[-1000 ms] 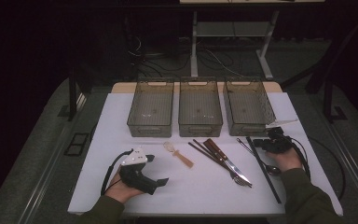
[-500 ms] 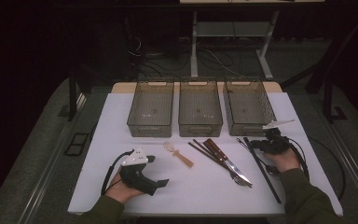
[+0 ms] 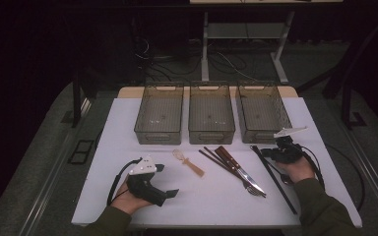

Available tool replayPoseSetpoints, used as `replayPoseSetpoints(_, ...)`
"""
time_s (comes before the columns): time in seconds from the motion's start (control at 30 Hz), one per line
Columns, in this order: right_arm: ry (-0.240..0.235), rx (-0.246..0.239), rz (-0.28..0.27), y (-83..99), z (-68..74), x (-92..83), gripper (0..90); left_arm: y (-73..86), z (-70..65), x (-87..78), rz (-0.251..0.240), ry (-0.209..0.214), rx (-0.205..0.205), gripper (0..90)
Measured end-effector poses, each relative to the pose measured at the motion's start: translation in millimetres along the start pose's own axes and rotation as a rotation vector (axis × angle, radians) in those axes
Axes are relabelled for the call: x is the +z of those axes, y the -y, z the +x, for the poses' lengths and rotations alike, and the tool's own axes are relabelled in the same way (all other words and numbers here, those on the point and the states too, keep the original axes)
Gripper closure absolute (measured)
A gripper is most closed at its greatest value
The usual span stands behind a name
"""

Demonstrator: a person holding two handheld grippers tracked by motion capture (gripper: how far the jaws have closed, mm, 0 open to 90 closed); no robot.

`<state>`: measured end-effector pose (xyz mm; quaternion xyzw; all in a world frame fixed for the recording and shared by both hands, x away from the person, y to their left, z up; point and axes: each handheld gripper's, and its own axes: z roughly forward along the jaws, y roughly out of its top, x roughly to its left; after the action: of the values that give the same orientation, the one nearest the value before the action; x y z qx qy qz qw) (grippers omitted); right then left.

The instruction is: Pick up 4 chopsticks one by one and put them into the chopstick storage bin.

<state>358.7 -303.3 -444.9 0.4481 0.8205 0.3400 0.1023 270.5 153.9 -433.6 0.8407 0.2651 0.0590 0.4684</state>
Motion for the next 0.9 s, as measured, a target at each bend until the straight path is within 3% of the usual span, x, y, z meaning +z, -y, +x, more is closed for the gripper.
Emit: replayPoseSetpoints(0.9,-0.064,-0.079,0.026,-4.3,22.1,10.0,89.7,-0.1,-0.4,0.1,0.001,0.003,0.001,0.0)
